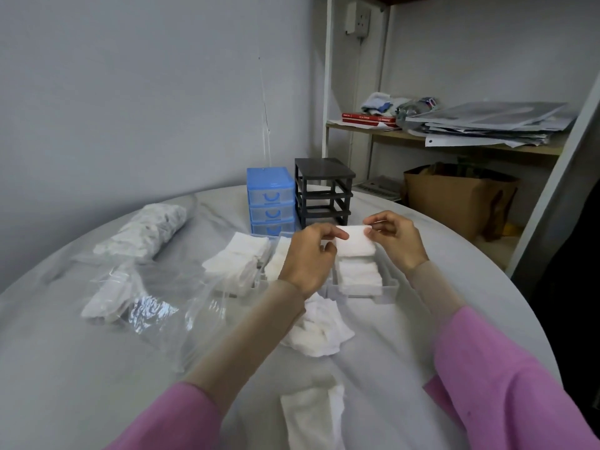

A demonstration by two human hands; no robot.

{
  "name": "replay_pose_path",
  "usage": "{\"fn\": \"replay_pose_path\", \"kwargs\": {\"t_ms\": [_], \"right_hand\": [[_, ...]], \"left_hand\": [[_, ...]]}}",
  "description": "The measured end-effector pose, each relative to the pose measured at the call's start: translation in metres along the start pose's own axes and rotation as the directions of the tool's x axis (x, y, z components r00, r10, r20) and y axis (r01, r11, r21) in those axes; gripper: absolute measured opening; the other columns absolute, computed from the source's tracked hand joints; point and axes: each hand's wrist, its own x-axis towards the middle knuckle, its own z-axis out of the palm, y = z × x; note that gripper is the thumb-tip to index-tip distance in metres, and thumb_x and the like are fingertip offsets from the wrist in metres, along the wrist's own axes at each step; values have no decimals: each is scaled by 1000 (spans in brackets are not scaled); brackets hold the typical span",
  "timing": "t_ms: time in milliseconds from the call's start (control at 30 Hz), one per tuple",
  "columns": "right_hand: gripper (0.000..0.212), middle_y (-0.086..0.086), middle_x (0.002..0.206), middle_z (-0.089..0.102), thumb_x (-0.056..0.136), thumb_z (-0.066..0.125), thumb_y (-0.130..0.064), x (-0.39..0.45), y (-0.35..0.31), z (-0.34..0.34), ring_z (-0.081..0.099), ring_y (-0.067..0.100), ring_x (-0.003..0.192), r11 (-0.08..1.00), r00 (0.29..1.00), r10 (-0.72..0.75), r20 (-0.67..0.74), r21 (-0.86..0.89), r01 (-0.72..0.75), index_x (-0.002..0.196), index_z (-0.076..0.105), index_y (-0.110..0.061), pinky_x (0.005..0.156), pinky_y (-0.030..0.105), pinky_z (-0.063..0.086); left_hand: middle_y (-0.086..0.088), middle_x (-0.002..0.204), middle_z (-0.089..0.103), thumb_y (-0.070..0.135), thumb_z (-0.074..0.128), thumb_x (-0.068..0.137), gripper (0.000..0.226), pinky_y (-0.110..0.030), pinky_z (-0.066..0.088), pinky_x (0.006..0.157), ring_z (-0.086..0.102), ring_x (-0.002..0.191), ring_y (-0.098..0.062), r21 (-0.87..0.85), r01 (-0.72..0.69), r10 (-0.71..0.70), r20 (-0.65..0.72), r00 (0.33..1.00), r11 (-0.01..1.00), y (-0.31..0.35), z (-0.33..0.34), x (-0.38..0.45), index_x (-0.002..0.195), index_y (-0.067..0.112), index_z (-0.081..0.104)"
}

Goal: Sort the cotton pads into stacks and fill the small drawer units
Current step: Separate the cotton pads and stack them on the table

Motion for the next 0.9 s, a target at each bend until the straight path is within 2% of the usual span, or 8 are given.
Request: {"fn": "replay_pose_path", "kwargs": {"t_ms": [100,200,333,500,633,733,833,900], "right_hand": [[9,4,103,61,88,60,-3,1,1,1,55,18,99,999,1000,3,12,-48,-3,94,60,-9,92,28,45],[8,3,99,62,88,60,-3,0,1,4,56,17,96,997,1000,-30,4,-77,30,93,61,-9,85,22,43],[8,3,98,62,89,60,-7,-1,3,7,55,16,93,984,998,-65,-2,-166,63,96,63,-9,81,21,42],[9,2,101,62,90,59,-9,0,7,7,54,12,91,945,992,-120,39,-303,126,97,64,-11,80,19,40],[15,5,112,62,89,58,-6,0,9,5,53,13,97,867,982,-171,81,-460,189,101,66,-12,92,23,40],[16,5,112,64,90,57,-7,-4,7,1,56,19,103,817,968,-185,169,-521,247,102,67,-12,96,27,41],[18,3,113,65,90,58,-13,-9,6,-3,58,17,105,778,953,-143,268,-565,275,106,67,-13,99,28,41],[22,2,118,64,91,58,-18,-11,7,-3,56,17,108,757,954,-104,281,-600,260,110,66,-14,103,30,38]], "left_hand": [[-3,119,61,-7,42,86,38,-22,43,93,54,112,-14,158,-78,65,85,994,984,-8,3,2,105,14,67],[-1,126,58,-5,44,88,38,-24,39,100,53,115,-15,285,-134,87,173,981,949,-16,6,4,114,15,64],[1,134,53,-1,44,90,40,-17,37,98,56,112,-13,340,-118,46,211,976,933,-19,8,6,120,18,61],[1,134,53,2,41,91,40,-27,37,104,49,121,-16,404,-162,61,252,966,900,-17,11,5,125,16,59],[0,135,53,2,39,92,42,-27,37,103,49,121,-17,428,-172,54,274,960,887,-16,12,4,129,14,55],[-3,138,49,6,38,95,40,-30,35,105,46,125,-20,447,-191,55,298,953,874,-15,13,2,132,13,51],[-5,138,49,12,35,98,38,-34,37,104,47,123,-23,478,-196,35,325,945,856,-13,14,-1,134,12,48],[-6,135,51,18,35,99,36,-36,39,100,48,121,-24,506,-198,17,339,940,839,-11,14,-2,132,12,49]]}}
